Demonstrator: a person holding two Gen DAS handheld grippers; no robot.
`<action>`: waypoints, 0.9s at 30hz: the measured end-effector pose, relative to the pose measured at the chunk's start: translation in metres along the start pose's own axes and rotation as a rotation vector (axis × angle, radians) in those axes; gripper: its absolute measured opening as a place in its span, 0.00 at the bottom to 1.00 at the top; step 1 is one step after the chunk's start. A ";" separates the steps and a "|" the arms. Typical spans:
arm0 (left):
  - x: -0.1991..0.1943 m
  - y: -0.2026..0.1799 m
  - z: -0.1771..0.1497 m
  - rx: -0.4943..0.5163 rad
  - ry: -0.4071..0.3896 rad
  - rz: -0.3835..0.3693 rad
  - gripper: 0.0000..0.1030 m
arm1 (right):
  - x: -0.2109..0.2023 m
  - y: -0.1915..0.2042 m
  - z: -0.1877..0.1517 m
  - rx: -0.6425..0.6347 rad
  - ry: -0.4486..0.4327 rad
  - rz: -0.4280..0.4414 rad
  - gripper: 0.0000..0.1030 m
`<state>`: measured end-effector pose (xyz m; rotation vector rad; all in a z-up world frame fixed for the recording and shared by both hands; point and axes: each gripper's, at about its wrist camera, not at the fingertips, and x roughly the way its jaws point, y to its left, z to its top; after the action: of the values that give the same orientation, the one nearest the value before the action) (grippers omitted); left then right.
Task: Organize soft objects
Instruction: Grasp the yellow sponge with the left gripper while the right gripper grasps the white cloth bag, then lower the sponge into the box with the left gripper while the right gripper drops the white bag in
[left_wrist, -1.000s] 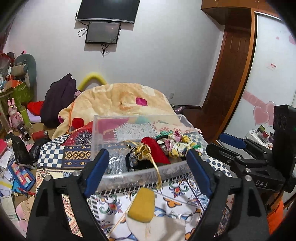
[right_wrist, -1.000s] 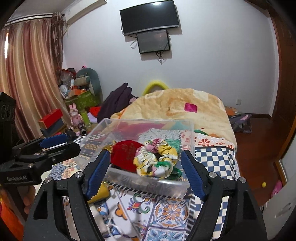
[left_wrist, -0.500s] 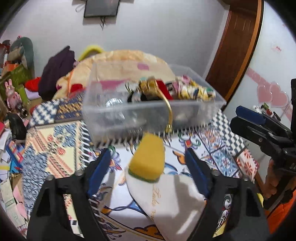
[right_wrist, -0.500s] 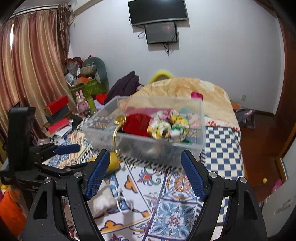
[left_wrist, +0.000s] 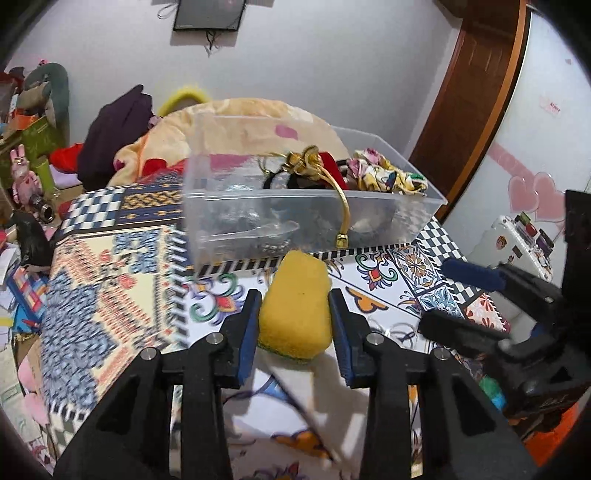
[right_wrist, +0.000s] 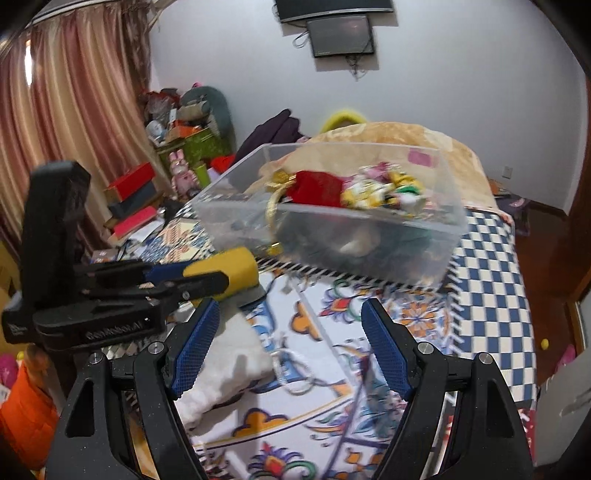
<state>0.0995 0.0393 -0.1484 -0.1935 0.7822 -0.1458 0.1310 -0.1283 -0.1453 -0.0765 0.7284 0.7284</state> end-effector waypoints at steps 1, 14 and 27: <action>-0.006 0.002 -0.003 -0.001 -0.004 0.009 0.35 | 0.003 0.006 -0.001 -0.011 0.010 0.013 0.74; -0.041 0.026 -0.041 -0.034 0.005 0.098 0.35 | 0.044 0.034 -0.021 -0.066 0.141 0.077 0.75; -0.041 0.014 -0.037 -0.037 -0.016 0.075 0.35 | 0.041 0.036 -0.022 -0.117 0.116 0.050 0.30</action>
<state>0.0452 0.0567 -0.1492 -0.1999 0.7754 -0.0586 0.1170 -0.0842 -0.1814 -0.2090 0.7999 0.8195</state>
